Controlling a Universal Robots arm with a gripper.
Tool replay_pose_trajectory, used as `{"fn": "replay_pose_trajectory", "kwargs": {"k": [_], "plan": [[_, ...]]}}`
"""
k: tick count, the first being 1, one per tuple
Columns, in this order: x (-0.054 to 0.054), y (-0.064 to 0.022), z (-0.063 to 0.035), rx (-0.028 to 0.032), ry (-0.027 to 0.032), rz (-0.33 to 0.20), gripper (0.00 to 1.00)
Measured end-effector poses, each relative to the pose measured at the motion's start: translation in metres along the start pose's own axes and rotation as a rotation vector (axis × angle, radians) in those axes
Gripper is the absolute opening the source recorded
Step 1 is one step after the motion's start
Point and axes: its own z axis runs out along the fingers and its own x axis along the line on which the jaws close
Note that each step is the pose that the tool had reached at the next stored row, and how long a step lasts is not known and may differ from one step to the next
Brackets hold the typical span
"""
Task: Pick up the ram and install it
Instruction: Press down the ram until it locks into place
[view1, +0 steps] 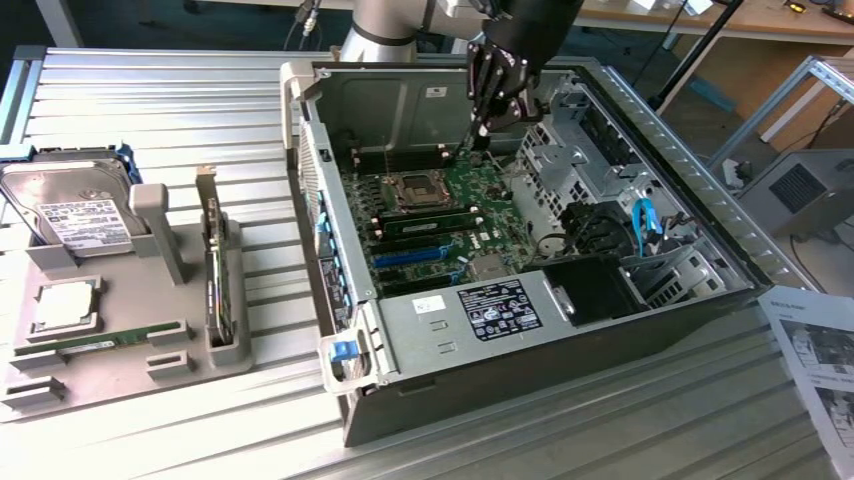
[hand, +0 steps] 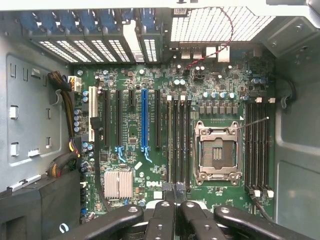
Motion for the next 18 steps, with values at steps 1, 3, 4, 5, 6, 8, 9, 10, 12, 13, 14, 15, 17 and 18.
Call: {"fn": "replay_pose_trajectory", "kwargs": {"k": [1,3,4,5,6,8,9,10,12,13,14,15,17,18], "plan": [[0.0,0.003,0.0001,0.0001,-0.001,0.0,0.11],[0.0,0.0104,0.0004,0.0023,-0.006,0.0,0.11],[0.0,0.0113,0.0005,0.0039,-0.0065,0.0,0.11],[0.0,0.0113,0.0005,0.0037,-0.0064,0.0,0.11],[0.0,0.0114,0.0005,0.0038,-0.0064,0.0,0.11],[0.0,0.0114,0.0005,0.0038,-0.0064,0.0,0.11],[0.0,0.0114,0.0005,0.0038,-0.0065,0.0,0.11],[0.0,0.0116,0.0005,0.004,-0.0065,0.0,0.11],[0.0,0.0118,0.0005,0.0049,-0.0065,0.0,0.11],[0.0,0.0123,0.0005,0.006,-0.0064,0.0,0.11],[0.0,0.0133,0.0005,0.0084,-0.0064,-0.003,0.11],[0.0,0.0139,0.0005,0.0098,-0.0063,-0.005,0.11],[0.0,0.0152,0.0006,0.0129,-0.0063,-0.008,0.11],[0.0,0.0159,0.0006,0.0143,-0.0063,-0.01,0.11]]}}
